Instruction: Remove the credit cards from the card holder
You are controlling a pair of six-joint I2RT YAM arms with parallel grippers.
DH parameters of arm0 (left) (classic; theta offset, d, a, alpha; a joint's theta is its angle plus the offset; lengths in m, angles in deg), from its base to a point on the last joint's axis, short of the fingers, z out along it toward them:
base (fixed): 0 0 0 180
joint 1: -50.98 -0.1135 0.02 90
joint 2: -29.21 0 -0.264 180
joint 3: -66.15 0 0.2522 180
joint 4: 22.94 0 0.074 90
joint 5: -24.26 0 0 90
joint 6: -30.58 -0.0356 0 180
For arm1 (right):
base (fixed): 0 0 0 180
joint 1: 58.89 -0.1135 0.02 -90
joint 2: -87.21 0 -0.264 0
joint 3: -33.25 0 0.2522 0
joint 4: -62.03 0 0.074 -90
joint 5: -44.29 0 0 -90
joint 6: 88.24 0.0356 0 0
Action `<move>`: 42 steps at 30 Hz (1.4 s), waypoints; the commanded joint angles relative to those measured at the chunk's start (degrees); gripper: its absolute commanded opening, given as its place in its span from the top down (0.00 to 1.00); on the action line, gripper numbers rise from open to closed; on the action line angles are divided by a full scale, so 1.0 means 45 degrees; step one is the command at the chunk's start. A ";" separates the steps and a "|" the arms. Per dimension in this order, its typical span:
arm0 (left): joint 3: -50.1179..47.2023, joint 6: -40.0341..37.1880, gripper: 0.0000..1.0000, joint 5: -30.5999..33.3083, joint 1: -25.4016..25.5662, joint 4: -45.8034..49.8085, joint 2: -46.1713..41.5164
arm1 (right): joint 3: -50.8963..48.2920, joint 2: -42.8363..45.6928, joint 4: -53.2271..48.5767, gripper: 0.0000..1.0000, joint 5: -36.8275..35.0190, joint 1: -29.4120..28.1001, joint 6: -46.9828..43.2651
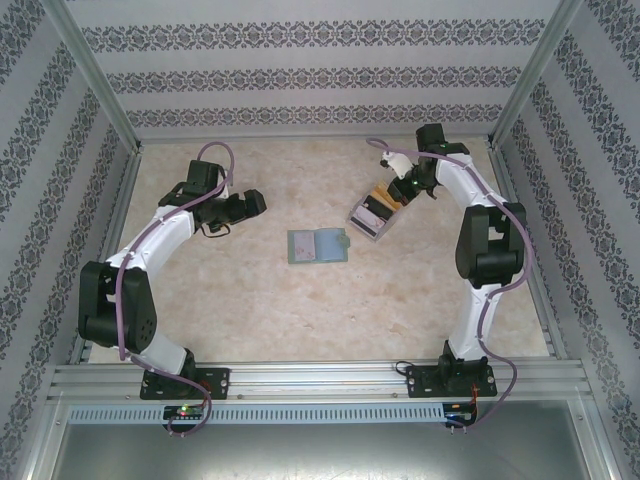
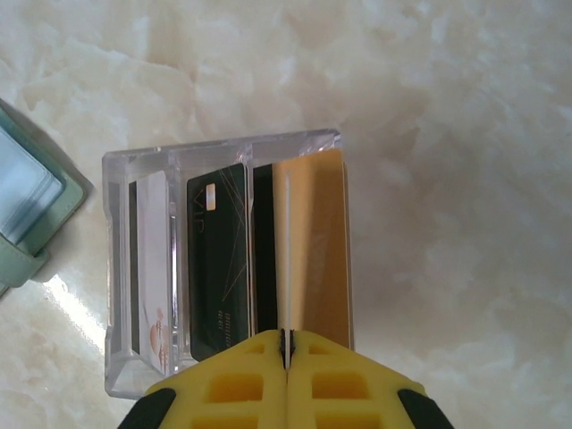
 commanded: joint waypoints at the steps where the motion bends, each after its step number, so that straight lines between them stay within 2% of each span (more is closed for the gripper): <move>1: 0.0012 -0.0286 0.01 -0.0270 -0.0141 0.0335 0.0139 | 0.0560 -0.0377 -0.0574 1.00 -0.0238 -0.0207 -0.0362; 6: -0.0103 -0.0350 0.00 -0.0291 -0.0144 0.0394 0.0081 | 0.0703 -0.0337 -0.0571 0.83 -0.0224 -0.0229 -0.0044; 11: -0.0087 -0.0386 0.01 -0.0214 -0.0153 0.0455 0.0002 | 0.0610 0.0431 -0.0319 0.75 0.0015 -0.0265 0.0732; 14: -0.0117 -0.0339 0.01 -0.0026 -0.0170 0.0452 -0.0106 | 0.0381 0.1068 0.0021 0.70 -0.0246 -0.0395 0.1594; 16: -0.0233 -0.0274 0.01 0.0163 -0.0212 0.0418 -0.0191 | 0.0048 0.1585 0.0481 0.66 -0.0643 -0.0612 0.2789; 18: -0.0408 -0.0204 0.01 0.0351 -0.0300 0.0322 -0.0292 | -0.0320 0.1984 0.0805 0.61 -0.0280 -0.0848 0.4102; 27: -0.0982 -0.0250 0.01 0.0393 -0.1101 0.0306 -0.0396 | -0.2159 0.3093 0.2226 0.57 -0.0412 -0.4027 0.9483; 30: -0.1100 -0.0385 0.01 0.0348 -0.1292 0.0437 -0.0483 | -0.3409 0.3319 0.3905 0.55 0.0028 -0.5236 1.1211; 31: -0.1101 -0.0442 0.01 0.0372 -0.1363 0.0515 -0.0529 | -0.3750 0.3286 0.4369 0.52 -0.0307 -0.5635 1.1860; 37: -0.1169 -0.0547 0.01 0.0157 -0.1697 0.0665 -0.0784 | -0.3903 0.2115 0.4605 0.46 -0.2543 -0.7499 1.3999; 42: -0.1099 -0.0374 0.01 -0.0187 -0.1740 0.0632 -0.0828 | -0.3967 0.1314 0.5071 0.46 -0.3194 -0.8157 1.5223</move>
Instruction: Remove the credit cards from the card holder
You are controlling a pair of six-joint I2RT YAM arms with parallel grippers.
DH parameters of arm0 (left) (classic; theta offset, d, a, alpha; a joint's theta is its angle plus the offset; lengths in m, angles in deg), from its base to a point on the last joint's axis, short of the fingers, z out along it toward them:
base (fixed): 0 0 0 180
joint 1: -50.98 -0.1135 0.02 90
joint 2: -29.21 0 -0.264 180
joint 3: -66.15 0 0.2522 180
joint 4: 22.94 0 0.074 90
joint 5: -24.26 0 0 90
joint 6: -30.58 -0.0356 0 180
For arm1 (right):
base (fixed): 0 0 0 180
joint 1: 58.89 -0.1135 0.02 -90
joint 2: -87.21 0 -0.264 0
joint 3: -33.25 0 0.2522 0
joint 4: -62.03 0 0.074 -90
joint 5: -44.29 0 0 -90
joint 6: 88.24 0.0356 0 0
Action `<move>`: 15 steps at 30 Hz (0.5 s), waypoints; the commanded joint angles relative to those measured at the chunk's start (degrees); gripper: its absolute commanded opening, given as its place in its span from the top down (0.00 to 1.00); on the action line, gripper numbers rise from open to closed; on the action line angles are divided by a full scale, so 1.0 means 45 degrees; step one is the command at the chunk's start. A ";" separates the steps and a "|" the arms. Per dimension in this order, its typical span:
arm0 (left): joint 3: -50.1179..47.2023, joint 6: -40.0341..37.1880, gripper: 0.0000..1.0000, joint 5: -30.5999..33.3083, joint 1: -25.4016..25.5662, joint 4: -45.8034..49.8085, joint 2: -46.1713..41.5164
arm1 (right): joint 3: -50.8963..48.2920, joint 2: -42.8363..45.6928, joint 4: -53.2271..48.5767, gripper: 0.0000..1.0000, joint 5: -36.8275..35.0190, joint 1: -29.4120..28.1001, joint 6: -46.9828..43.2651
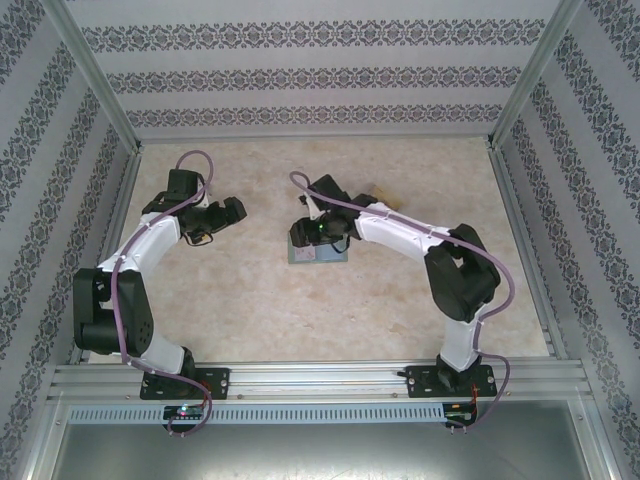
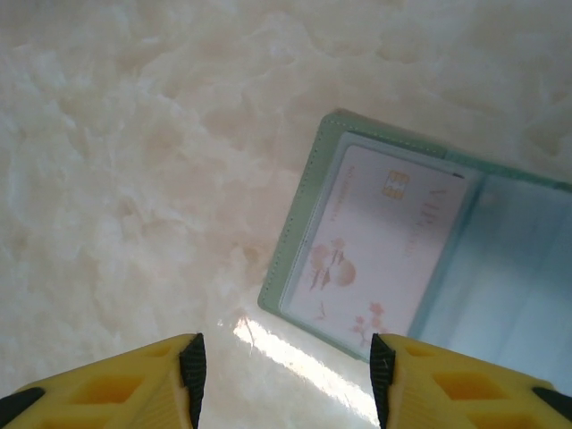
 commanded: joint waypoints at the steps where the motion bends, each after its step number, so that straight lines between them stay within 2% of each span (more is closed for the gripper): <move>1: 0.0005 -0.0214 0.01 -0.0248 -0.0154 0.0430 -0.0326 | 0.0060 -0.0663 0.0213 0.46 -0.1475 -0.0273 0.1501; 9: 0.0050 -0.0239 0.01 -0.0491 -0.0153 0.0715 -0.0068 | 0.0680 -0.1598 -0.0954 0.43 -0.3563 -0.0549 0.1546; 15: 0.0048 -0.0220 0.01 -0.0910 -0.0149 0.0620 0.0259 | 0.1271 -0.2293 -0.1660 0.43 -0.4142 -0.0545 0.1240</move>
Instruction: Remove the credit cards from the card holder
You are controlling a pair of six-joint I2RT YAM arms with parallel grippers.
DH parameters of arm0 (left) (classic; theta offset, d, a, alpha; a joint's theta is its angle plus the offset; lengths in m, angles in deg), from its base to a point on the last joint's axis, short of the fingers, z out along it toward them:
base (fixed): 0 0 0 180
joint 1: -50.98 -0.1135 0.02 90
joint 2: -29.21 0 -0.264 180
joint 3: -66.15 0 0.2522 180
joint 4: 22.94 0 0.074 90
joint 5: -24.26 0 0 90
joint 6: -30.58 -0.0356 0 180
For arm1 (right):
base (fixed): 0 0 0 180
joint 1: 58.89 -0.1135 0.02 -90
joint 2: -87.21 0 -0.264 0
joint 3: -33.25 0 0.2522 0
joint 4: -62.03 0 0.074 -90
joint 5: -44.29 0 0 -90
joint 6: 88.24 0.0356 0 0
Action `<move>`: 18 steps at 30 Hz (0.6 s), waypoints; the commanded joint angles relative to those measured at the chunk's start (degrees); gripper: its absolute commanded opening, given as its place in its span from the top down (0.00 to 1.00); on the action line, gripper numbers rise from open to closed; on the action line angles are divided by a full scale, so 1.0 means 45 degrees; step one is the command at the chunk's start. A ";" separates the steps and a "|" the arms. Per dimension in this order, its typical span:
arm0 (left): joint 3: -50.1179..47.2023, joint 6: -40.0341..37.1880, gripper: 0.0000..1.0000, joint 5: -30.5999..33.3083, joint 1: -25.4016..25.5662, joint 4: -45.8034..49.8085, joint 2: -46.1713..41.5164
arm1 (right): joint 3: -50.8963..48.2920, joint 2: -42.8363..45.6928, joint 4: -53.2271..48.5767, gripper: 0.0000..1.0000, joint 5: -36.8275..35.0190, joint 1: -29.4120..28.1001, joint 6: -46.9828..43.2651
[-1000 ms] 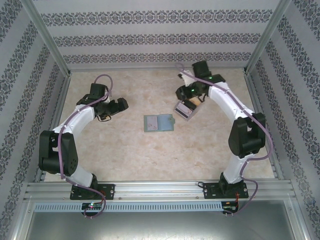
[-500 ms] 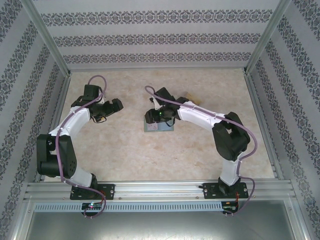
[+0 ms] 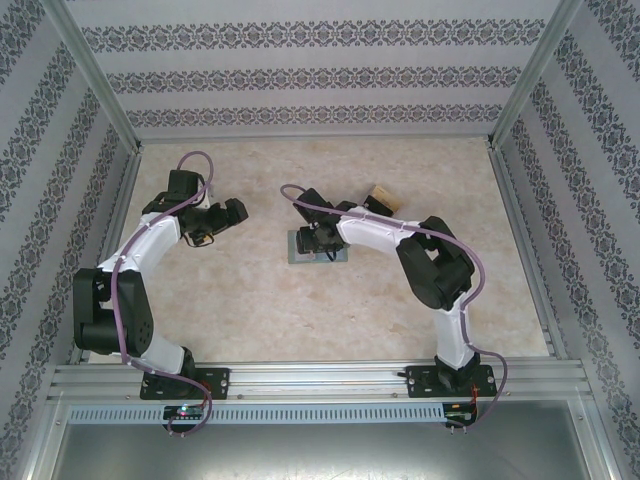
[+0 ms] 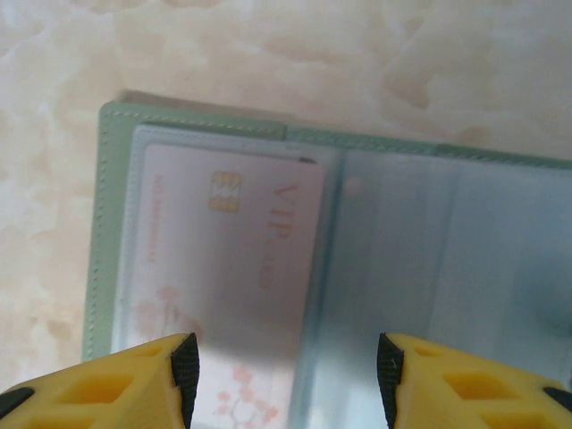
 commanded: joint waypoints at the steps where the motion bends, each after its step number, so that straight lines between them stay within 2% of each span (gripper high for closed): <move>1: 0.0049 -0.0219 0.00 -0.0456 -0.0154 0.0345 0.0283 | 0.0644 -0.0473 -0.0807 0.43 -0.0832 -0.0103 -0.0073; 9: -0.0380 0.0002 0.00 -0.1016 -0.0156 -0.0614 0.0304 | 0.0518 -0.0802 -0.0789 0.45 -0.0809 -0.0056 -0.0255; 14: -0.0611 0.0571 0.00 -0.2638 -0.0145 -0.1484 0.0736 | 0.0190 -0.0833 -0.0736 0.52 -0.0686 -0.0017 -0.0309; 18: -0.0838 0.0988 0.07 -0.3583 0.0008 -0.2271 0.1115 | -0.0220 -0.0702 -0.0577 0.55 -0.0616 0.0045 -0.0319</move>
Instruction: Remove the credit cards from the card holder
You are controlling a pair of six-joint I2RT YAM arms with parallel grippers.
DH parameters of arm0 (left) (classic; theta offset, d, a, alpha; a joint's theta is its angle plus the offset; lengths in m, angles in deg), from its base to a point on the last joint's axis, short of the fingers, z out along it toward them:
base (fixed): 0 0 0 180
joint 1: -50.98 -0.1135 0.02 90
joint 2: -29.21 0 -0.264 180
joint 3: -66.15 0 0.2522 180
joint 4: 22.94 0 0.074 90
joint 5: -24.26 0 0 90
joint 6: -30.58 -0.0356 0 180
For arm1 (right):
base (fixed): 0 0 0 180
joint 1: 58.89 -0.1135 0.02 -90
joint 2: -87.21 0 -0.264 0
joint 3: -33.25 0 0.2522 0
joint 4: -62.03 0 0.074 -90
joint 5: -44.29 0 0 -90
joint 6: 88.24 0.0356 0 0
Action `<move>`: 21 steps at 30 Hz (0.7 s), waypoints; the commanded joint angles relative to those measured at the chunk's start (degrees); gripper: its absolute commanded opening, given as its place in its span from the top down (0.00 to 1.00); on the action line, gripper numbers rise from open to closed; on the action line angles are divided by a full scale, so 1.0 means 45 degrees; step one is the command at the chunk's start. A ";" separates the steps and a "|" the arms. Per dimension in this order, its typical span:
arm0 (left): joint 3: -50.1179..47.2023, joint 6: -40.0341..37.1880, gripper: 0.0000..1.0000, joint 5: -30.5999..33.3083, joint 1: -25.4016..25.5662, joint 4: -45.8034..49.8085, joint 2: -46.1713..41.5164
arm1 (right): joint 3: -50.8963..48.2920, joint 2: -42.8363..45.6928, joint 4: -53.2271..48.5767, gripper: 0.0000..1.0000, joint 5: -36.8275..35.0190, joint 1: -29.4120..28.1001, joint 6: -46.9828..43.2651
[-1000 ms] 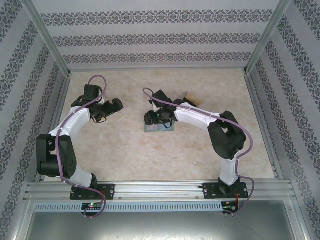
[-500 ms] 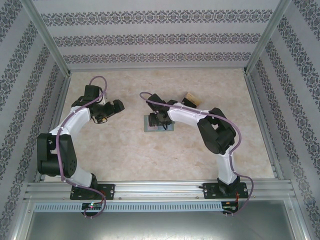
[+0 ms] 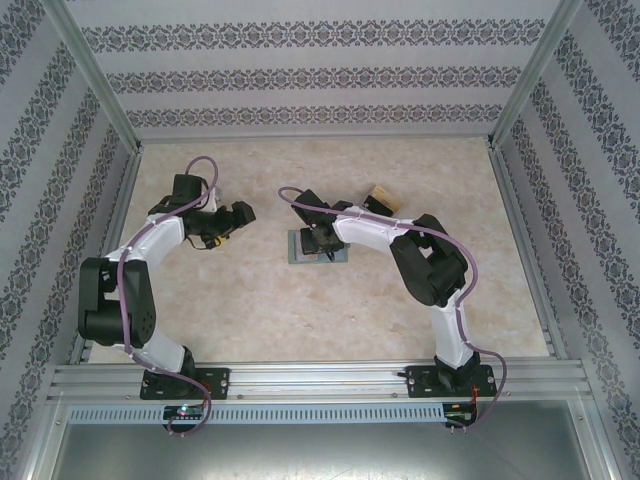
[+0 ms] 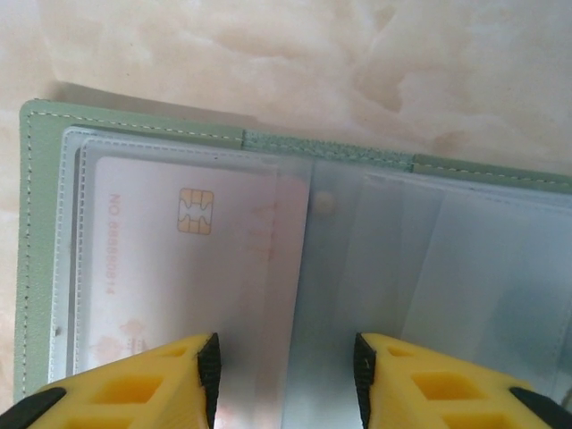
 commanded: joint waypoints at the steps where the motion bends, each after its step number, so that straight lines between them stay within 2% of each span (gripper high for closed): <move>1: -0.0343 0.0546 0.09 -0.1254 0.0077 -0.1134 0.0388 | -0.0615 -0.0100 -0.0216 0.56 -0.0074 0.0070 -0.0161; 3: -0.0386 0.0731 0.13 -0.1368 0.0310 -0.1371 0.0533 | -0.0842 -0.0066 -0.0079 0.56 0.0076 0.0133 -0.0147; 14: -0.0188 0.1936 0.53 -0.1660 0.2266 -0.2499 0.1466 | -0.1371 -0.0046 0.0768 0.64 0.1007 0.0487 0.0176; 21: 0.0464 0.2195 0.68 -0.1805 0.3413 -0.2733 0.2767 | -0.1714 0.0178 0.1021 0.69 0.0979 0.0559 0.0394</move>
